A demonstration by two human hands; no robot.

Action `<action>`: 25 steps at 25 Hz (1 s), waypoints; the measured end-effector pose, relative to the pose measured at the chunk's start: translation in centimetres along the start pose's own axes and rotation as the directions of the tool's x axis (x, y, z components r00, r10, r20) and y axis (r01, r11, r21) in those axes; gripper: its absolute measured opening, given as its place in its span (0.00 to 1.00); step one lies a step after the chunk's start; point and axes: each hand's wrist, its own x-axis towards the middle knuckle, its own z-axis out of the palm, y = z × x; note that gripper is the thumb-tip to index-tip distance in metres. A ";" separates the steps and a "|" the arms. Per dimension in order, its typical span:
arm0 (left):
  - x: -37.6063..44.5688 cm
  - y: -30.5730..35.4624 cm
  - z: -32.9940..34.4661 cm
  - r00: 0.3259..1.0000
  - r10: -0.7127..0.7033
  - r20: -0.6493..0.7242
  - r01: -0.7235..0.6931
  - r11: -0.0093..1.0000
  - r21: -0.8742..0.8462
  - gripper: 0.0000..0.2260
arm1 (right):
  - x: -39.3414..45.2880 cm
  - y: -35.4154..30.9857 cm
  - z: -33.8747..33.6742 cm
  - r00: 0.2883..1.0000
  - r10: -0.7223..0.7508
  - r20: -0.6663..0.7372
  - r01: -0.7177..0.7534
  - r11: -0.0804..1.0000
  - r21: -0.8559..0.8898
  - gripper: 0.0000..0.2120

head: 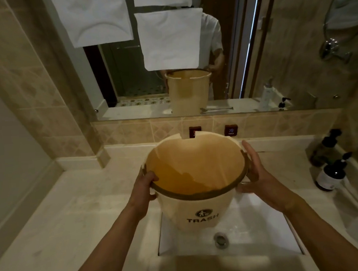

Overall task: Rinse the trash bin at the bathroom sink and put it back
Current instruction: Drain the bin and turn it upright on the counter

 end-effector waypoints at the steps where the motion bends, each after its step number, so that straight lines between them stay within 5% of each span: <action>1: -0.1 0.1 0.0 0.999 0.033 -0.010 -0.033 0.999 -0.004 0.24 | 0.1 -0.3 0.1 1.000 -0.007 -0.009 0.008 0.995 0.095 0.51; 3: -0.3 0.7 -0.1 0.993 0.115 -0.013 -0.115 0.993 0.006 0.27 | 0.4 -1.0 0.4 0.996 -0.031 -0.083 0.047 0.981 0.190 0.46; 8: -0.5 3.3 -0.4 0.947 0.320 -0.024 -0.320 0.947 0.006 0.28 | 1.3 -3.2 1.1 0.977 -0.120 -0.177 0.141 0.984 0.109 0.36; 18: -0.9 6.5 -2.0 0.865 0.499 -0.048 -0.501 0.865 -0.030 0.19 | 2.6 -5.9 2.0 0.927 -0.334 -0.170 0.333 0.942 -0.034 0.41; 25: -0.1 7.3 -1.9 0.851 0.523 -0.034 -0.524 0.851 -0.024 0.23 | 3.0 -6.7 1.7 0.899 -0.402 -0.173 0.400 0.915 -0.051 0.44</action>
